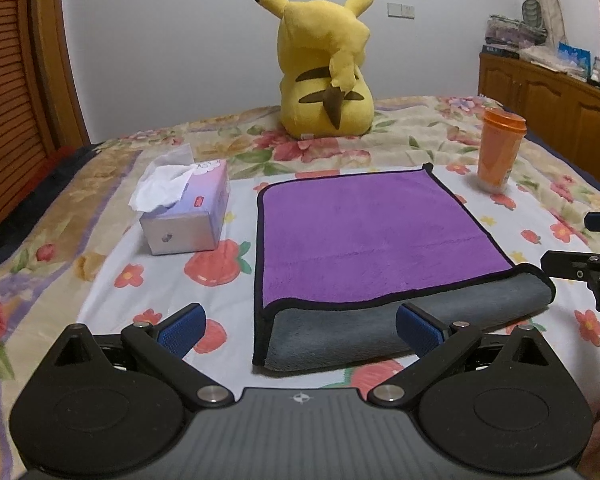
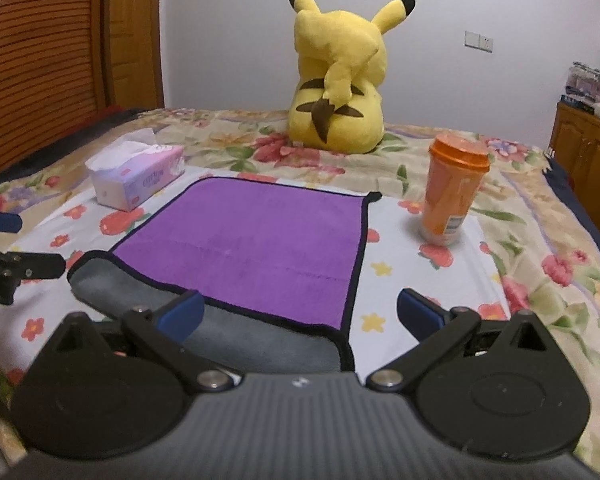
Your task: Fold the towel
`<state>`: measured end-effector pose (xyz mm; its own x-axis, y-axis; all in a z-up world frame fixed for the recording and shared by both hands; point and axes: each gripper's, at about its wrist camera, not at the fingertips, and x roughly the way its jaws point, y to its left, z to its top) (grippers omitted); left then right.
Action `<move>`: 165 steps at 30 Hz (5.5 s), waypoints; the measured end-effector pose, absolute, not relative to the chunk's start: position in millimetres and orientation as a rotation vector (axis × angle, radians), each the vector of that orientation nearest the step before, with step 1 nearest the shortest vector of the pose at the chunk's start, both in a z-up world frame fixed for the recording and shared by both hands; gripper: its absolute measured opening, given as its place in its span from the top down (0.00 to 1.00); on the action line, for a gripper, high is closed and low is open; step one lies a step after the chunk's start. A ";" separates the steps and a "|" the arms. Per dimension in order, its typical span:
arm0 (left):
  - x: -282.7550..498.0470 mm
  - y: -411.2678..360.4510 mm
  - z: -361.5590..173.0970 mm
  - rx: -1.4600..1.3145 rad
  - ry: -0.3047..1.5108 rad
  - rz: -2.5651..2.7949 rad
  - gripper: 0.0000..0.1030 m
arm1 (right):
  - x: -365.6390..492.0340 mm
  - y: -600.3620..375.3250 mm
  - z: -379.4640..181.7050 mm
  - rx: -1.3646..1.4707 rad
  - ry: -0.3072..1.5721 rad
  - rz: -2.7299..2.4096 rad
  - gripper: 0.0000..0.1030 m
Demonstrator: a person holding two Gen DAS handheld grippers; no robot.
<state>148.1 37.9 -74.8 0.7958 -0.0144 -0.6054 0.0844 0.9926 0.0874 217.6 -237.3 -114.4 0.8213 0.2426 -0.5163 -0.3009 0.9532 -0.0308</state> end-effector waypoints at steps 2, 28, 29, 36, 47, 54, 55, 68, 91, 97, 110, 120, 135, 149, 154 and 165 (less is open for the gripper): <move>152.5 39.7 -77.3 0.109 0.658 -0.057 0.00 | 221.0 -236.9 -115.8 -0.115 0.543 0.296 0.00; 206.6 68.8 -107.2 0.007 0.794 -0.122 0.35 | 255.2 -232.9 -138.6 -0.118 0.687 0.325 0.12; 207.8 69.0 -108.4 0.006 0.798 -0.126 0.36 | 256.3 -233.1 -139.4 -0.118 0.690 0.325 0.12; 214.8 71.0 -115.2 0.011 0.827 -0.138 0.41 | 268.2 -235.3 -147.2 -0.112 0.737 0.318 0.12; 217.8 71.5 -121.9 0.013 0.862 -0.143 0.50 | 278.9 -240.7 -156.8 -0.055 0.822 0.336 0.20; 216.6 69.3 -125.7 0.025 0.878 -0.148 0.54 | 279.5 -243.3 -157.0 -0.040 0.853 0.355 0.33; 216.0 69.1 -125.8 0.028 0.876 -0.149 0.56 | 279.7 -243.6 -156.6 -0.039 0.855 0.356 0.35; 212.9 64.3 -125.2 0.047 0.871 -0.171 0.75 | 279.6 -249.1 -152.2 -0.069 0.856 0.352 0.76; 204.1 61.7 -99.3 0.034 0.759 -0.206 0.92 | 277.5 -255.5 -135.0 -0.056 0.761 0.365 0.96; 200.7 62.8 -88.4 0.018 0.711 -0.210 0.92 | 277.8 -257.7 -128.1 -0.044 0.726 0.373 0.96; 201.6 63.5 -73.1 -0.002 0.635 -0.206 0.93 | 282.5 -260.4 -116.4 -0.042 0.669 0.401 0.97; 211.5 66.2 -75.7 -0.003 0.627 -0.212 0.93 | 288.9 -260.9 -112.3 -0.055 0.625 0.416 0.97; 227.0 63.2 -59.2 -0.008 0.554 -0.210 0.93 | 303.9 -261.6 -105.5 -0.062 0.542 0.429 0.97; 254.5 62.3 -51.8 -0.004 0.517 -0.169 0.93 | 320.3 -263.6 -91.4 -0.077 0.473 0.423 0.97; 260.6 61.8 -46.9 -0.001 0.493 -0.171 0.93 | 329.9 -262.7 -85.5 -0.098 0.448 0.415 0.97; 284.3 64.1 -41.2 -0.009 0.460 -0.158 0.93 | 353.1 -262.3 -84.5 -0.124 0.415 0.395 0.97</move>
<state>284.3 64.1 -41.2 0.8841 -0.1537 -0.4413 0.1498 0.9877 -0.0439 353.1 -262.3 -84.5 0.8405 0.3479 -0.4154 -0.3980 0.9166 -0.0375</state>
